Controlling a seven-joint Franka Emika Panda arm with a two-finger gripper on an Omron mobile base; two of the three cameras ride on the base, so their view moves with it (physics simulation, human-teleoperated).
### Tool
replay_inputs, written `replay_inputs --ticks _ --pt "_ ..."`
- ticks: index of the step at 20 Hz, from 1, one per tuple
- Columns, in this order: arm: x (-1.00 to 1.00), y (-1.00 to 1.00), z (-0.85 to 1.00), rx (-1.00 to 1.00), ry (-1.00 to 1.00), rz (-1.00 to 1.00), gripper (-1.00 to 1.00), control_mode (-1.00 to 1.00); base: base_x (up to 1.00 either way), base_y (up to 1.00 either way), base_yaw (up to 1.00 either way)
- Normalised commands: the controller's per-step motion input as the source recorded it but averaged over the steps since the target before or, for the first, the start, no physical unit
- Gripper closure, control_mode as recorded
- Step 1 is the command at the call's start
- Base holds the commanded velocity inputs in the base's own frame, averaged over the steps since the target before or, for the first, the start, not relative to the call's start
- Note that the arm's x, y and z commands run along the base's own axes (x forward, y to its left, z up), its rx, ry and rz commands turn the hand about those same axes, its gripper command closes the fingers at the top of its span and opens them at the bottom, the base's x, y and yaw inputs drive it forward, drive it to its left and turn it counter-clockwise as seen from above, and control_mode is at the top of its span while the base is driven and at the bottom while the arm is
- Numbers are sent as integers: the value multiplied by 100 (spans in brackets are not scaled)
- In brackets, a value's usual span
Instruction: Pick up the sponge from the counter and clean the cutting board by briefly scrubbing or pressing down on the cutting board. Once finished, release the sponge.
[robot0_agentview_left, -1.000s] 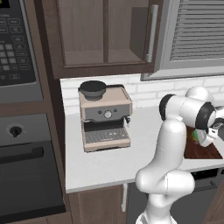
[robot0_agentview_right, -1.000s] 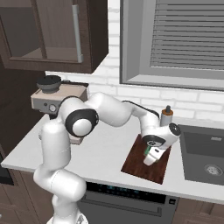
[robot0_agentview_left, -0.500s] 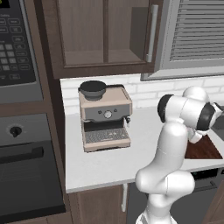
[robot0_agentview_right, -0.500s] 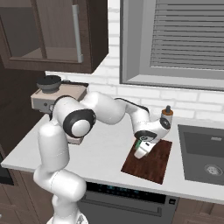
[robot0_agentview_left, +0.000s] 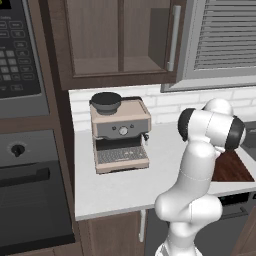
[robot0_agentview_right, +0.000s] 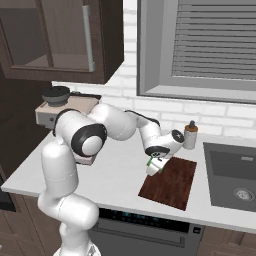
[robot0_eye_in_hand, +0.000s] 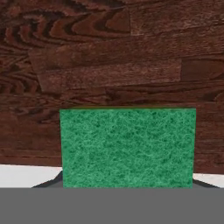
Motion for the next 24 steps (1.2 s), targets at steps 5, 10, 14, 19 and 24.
replay_inputs --ticks 5,10,14,19,24 --pt "13 -24 0 0 -2 0 100 -100 0 0 0" --pt "5 -41 0 0 0 0 100 -100 0 0 0" --pt "0 -50 0 0 0 0 100 -100 0 0 0" --pt "0 -49 0 0 0 0 100 -100 0 0 0" --pt "-8 -42 0 0 0 1 100 -100 0 0 0"
